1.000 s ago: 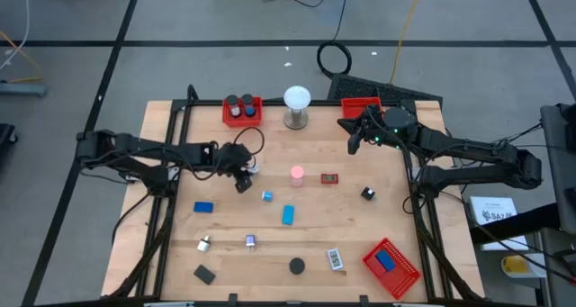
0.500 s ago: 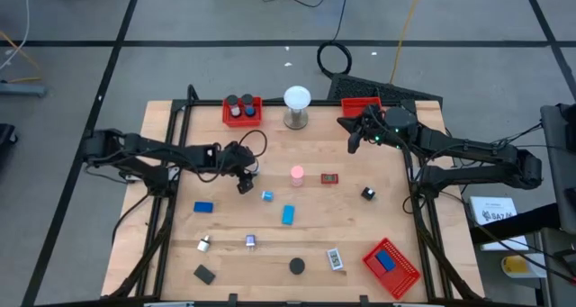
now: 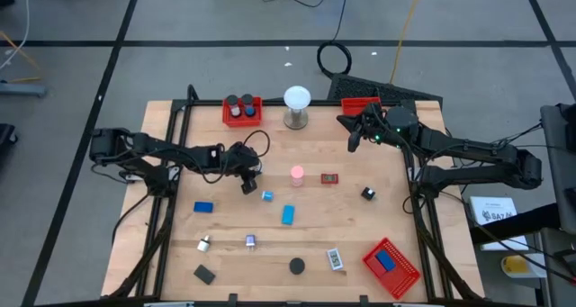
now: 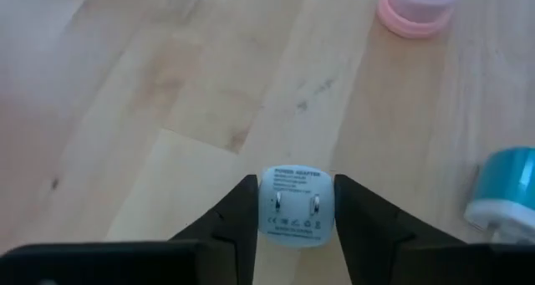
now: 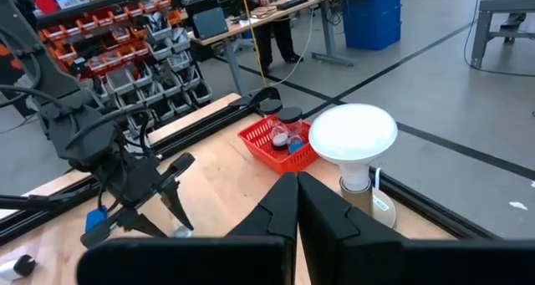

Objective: Pick & Place Office items
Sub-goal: Put the green charger adapter into the top right red bin

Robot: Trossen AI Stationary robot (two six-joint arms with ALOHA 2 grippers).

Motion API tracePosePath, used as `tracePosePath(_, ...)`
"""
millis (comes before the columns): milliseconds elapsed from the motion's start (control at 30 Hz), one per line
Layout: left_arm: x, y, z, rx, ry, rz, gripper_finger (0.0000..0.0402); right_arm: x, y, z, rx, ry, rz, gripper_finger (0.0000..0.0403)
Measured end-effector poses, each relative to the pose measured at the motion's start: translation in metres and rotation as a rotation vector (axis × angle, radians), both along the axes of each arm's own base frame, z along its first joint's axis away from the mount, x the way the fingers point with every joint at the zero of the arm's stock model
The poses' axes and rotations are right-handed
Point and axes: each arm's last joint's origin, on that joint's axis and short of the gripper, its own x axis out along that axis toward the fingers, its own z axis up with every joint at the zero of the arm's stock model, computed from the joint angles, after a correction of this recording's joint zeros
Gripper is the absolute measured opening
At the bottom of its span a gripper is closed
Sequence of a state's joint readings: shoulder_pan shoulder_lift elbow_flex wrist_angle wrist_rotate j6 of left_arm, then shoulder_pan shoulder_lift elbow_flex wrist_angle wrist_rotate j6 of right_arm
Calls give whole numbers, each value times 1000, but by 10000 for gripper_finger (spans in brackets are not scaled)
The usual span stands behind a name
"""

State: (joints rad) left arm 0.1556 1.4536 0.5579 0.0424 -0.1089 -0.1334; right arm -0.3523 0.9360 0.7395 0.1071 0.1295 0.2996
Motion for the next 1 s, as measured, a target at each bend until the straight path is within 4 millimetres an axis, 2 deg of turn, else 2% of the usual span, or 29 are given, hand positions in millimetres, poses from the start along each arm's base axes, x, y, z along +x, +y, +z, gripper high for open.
tracePosePath(200, 8, 17, 13, -32, -90, 84, 127, 0, 0, 0, 0, 0, 0, 0)
tracePosePath(400, 34, 48, 56, -6, -280, 157, 127, 0, 0, 0, -10, 8, 2, 0)
tracePosePath(500, 52, 62, 67, -31, -320, 164, 127, 0, 0, 0, -23, 15, 4, 0)
tracePosePath(600, 79, 70, 64, -73, -314, 140, 127, 0, 0, 0, -32, 20, 6, 0)
tracePosePath(800, 146, 69, 52, -96, -251, 41, 127, 0, 0, 0, -42, 28, 8, 0)
tracePosePath(1000, 190, 67, 27, -89, -130, 20, 127, 0, 0, -1, -44, 30, 9, 0)
